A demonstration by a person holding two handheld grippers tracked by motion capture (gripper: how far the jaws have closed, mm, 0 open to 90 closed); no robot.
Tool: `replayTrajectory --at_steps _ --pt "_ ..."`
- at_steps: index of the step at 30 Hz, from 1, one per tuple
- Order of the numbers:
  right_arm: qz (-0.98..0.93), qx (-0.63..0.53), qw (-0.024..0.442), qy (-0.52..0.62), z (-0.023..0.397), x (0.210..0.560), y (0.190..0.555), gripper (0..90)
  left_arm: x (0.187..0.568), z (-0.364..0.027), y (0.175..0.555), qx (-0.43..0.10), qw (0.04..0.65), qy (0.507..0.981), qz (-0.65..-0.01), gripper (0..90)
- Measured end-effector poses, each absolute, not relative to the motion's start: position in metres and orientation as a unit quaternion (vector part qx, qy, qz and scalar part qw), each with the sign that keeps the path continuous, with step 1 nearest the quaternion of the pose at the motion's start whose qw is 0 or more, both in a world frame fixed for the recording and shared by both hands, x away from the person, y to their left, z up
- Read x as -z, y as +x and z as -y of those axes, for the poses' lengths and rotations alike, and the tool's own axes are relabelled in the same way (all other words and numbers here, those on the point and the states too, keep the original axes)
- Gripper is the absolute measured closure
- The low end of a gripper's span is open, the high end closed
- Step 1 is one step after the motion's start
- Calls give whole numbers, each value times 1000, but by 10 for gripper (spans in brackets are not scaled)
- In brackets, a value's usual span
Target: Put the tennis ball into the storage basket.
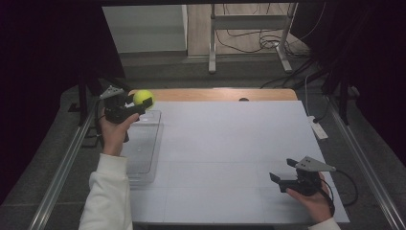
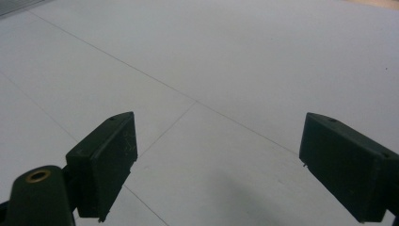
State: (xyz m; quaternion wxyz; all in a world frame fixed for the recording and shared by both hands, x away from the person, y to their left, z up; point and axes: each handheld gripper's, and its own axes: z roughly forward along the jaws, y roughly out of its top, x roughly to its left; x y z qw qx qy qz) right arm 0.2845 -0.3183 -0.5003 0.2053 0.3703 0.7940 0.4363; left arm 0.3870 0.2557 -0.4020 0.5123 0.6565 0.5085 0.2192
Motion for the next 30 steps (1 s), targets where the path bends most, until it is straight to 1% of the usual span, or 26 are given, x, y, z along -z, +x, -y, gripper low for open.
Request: replayTrajectory --at_steps 10,17,30 --pt "-794 -436 206 370 318 500 284 123 404 -263 388 -228 506 652 -517 266" --pt "-794 -436 206 371 318 500 285 123 411 -273 392 -232 492 647 -533 266" --pt "-794 -435 206 371 318 500 284 123 418 -281 396 -238 472 648 -549 266"
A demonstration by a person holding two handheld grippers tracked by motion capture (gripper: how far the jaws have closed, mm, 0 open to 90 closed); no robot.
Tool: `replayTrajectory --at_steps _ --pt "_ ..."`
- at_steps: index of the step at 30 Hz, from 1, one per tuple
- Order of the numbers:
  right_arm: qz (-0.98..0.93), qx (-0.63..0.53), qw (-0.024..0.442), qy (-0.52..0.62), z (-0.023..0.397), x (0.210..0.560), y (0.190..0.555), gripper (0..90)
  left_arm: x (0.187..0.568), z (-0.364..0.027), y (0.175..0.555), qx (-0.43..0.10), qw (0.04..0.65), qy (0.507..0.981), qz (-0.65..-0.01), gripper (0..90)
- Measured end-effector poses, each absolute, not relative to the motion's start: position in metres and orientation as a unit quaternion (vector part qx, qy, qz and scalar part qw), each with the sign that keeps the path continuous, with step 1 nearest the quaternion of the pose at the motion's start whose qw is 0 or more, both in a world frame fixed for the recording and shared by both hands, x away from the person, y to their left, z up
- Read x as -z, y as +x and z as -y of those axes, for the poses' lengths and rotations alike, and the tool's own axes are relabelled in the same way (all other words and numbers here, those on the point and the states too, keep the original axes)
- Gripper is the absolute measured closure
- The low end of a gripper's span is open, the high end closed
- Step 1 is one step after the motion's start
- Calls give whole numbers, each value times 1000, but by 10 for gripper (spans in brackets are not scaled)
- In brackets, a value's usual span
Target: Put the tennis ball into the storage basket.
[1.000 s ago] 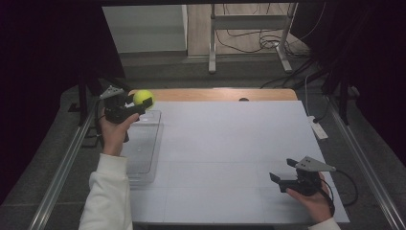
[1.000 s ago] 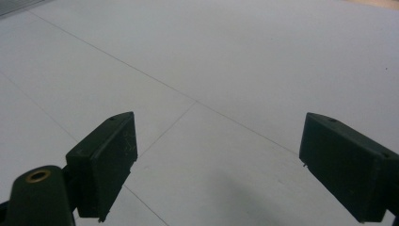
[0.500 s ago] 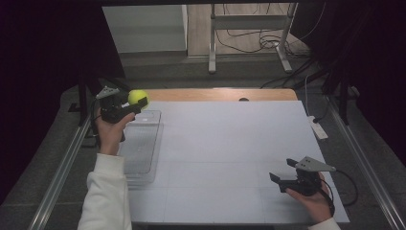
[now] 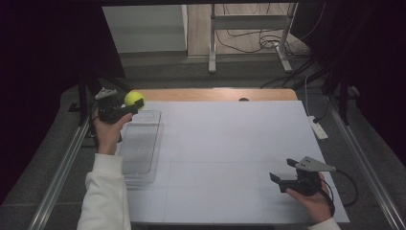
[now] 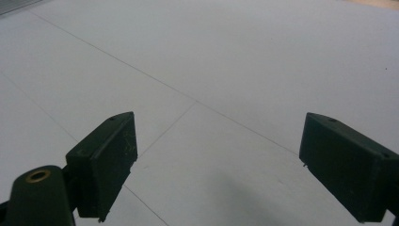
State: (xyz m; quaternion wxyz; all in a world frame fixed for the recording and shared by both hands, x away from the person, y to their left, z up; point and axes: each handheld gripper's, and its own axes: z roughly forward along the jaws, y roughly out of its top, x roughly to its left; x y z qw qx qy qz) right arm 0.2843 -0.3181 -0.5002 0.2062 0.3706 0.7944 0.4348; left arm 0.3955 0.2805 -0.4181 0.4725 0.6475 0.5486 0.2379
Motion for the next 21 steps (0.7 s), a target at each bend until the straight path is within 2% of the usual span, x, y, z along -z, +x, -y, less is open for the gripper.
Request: replayTrajectory --at_steps 21 --pt "-794 -435 206 370 318 500 284 123 430 -288 401 -233 451 649 -566 266"
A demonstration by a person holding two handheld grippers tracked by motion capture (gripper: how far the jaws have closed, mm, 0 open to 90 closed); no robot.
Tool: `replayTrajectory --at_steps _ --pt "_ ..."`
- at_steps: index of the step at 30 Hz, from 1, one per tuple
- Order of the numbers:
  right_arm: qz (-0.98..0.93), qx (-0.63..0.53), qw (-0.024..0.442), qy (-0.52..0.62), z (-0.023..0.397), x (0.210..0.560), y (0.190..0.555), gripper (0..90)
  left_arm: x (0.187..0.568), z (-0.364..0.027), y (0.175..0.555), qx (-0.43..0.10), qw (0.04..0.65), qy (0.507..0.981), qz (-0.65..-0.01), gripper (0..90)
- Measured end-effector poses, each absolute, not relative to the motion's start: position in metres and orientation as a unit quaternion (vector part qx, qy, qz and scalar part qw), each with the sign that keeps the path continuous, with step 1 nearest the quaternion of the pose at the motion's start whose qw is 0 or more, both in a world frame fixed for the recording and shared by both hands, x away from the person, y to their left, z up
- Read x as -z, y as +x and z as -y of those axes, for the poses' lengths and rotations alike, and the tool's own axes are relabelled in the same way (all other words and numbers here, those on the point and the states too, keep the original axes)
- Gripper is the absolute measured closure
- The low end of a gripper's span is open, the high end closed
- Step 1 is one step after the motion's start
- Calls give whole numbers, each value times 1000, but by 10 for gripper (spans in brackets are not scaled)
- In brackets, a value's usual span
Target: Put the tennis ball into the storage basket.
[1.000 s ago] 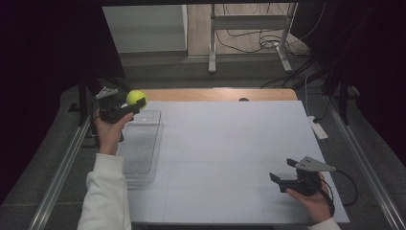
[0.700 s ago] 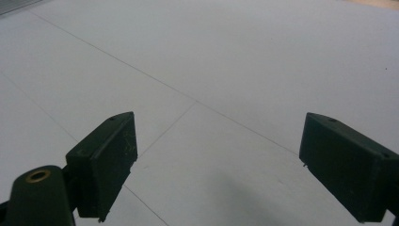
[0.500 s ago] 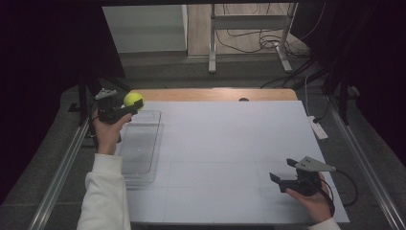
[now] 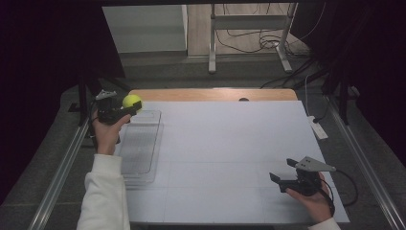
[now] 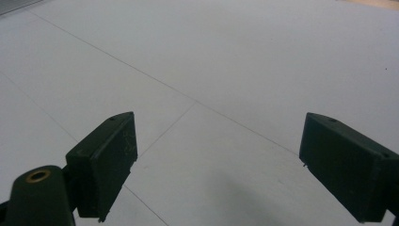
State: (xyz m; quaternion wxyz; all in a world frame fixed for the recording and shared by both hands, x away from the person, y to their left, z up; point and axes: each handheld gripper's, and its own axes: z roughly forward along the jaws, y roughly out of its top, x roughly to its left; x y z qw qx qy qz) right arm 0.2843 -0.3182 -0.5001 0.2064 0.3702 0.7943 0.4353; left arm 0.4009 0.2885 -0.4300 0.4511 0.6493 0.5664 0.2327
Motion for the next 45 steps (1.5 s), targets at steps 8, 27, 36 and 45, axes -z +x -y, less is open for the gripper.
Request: replayTrajectory --at_steps 8,27,36,45 --pt "-794 -436 206 370 319 500 285 123 434 -290 403 -230 445 650 -571 266" --pt "-794 -436 205 370 318 500 285 123 451 -296 412 -207 413 663 -589 265" --pt "-794 -436 206 370 319 500 285 123 459 -298 416 -198 398 668 -597 266" --pt "-794 -436 206 370 319 500 285 123 464 -300 418 -196 385 672 -601 265"
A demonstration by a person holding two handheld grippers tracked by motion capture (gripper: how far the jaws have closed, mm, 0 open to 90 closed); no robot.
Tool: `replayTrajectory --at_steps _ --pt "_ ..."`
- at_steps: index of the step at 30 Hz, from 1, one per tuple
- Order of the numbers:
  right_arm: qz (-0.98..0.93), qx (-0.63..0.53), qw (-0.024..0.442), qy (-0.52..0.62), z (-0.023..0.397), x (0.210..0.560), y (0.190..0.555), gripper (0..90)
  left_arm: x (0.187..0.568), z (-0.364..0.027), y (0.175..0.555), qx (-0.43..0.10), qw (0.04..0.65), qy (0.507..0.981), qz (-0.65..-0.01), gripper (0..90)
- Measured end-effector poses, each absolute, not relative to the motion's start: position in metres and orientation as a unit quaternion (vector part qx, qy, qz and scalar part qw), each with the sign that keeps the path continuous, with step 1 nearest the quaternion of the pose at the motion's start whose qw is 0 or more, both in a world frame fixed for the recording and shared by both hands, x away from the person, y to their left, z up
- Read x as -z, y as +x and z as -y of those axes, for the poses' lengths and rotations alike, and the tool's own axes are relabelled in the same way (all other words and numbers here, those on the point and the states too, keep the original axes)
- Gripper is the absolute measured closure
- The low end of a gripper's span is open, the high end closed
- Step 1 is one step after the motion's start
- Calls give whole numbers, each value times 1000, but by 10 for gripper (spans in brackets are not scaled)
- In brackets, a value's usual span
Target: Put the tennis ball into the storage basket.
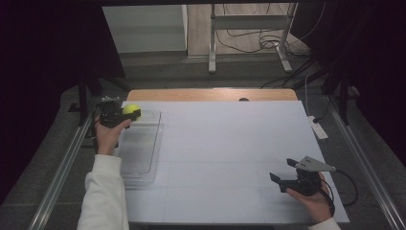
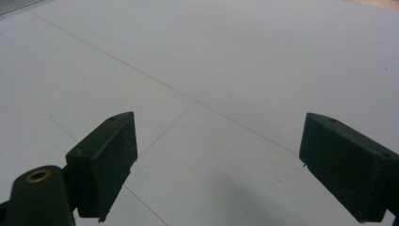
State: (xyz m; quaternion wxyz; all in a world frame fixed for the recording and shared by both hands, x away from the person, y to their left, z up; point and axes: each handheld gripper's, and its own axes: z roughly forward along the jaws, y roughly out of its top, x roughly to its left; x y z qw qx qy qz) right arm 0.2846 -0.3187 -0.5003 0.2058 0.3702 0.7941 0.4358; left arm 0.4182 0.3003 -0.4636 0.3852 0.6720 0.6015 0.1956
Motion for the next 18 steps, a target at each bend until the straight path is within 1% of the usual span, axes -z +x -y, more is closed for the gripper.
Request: replayTrajectory --at_steps 18 --pt "-794 -436 208 370 319 500 284 123 472 -298 422 -192 355 687 -605 265"
